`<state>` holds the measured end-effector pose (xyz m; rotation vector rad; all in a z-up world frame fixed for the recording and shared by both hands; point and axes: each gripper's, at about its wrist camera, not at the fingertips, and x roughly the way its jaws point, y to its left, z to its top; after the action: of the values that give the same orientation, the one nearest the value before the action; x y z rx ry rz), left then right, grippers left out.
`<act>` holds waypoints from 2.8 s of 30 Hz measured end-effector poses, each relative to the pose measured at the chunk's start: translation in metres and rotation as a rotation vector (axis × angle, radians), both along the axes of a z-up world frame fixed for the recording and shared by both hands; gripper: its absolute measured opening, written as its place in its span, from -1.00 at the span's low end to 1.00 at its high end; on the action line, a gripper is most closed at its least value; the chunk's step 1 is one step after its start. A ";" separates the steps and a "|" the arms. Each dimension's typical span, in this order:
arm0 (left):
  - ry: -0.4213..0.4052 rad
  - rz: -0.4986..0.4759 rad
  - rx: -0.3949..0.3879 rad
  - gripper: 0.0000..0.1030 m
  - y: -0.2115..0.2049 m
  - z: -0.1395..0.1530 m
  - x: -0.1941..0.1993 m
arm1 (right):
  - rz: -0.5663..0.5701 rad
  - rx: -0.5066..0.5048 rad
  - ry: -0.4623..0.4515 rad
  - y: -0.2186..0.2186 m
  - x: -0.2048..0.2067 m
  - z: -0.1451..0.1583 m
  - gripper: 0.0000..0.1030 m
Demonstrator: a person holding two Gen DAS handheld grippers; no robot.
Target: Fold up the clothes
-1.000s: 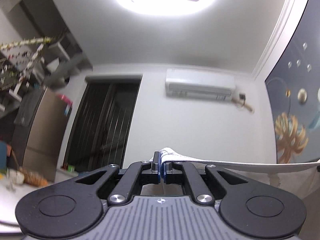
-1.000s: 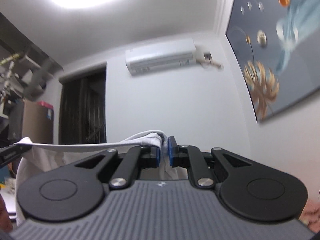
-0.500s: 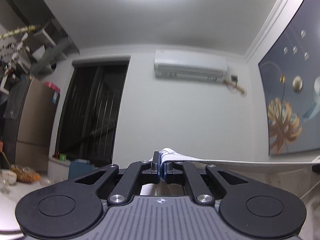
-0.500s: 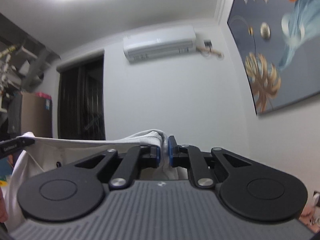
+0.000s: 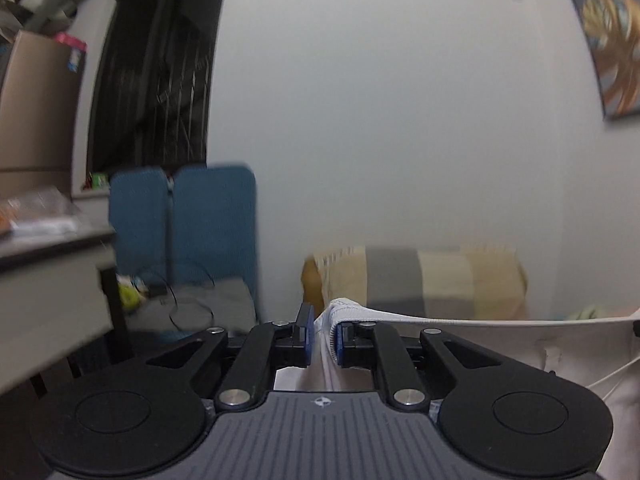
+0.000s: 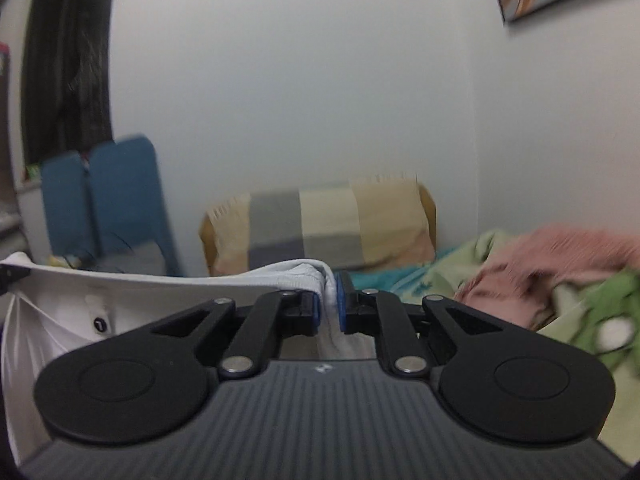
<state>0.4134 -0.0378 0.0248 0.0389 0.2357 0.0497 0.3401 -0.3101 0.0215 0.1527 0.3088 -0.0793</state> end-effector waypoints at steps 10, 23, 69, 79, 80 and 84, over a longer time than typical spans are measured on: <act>0.355 -0.013 0.035 -0.72 -0.019 -0.224 0.165 | 0.036 0.042 0.299 -0.030 0.183 -0.202 -0.75; 0.507 -0.097 0.014 0.89 -0.001 -0.190 0.135 | 0.117 0.217 0.406 -0.045 0.174 -0.203 0.65; 0.537 0.161 -0.927 0.80 0.179 -0.147 -0.239 | 0.139 0.320 0.262 0.001 -0.262 -0.104 0.65; 0.483 0.199 -1.201 0.52 0.188 -0.212 -0.181 | 0.127 0.456 0.385 0.002 -0.204 -0.150 0.65; 0.477 0.224 -1.203 0.43 0.191 -0.214 -0.176 | 0.129 0.458 0.391 0.004 -0.201 -0.152 0.65; 0.467 0.335 -1.208 -0.43 0.205 -0.226 -0.157 | 0.146 0.426 0.415 0.013 -0.192 -0.159 0.65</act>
<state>0.2568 0.1675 -0.2016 -1.2049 0.7050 0.2257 0.1479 -0.2969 -0.1377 0.5387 0.7491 0.1034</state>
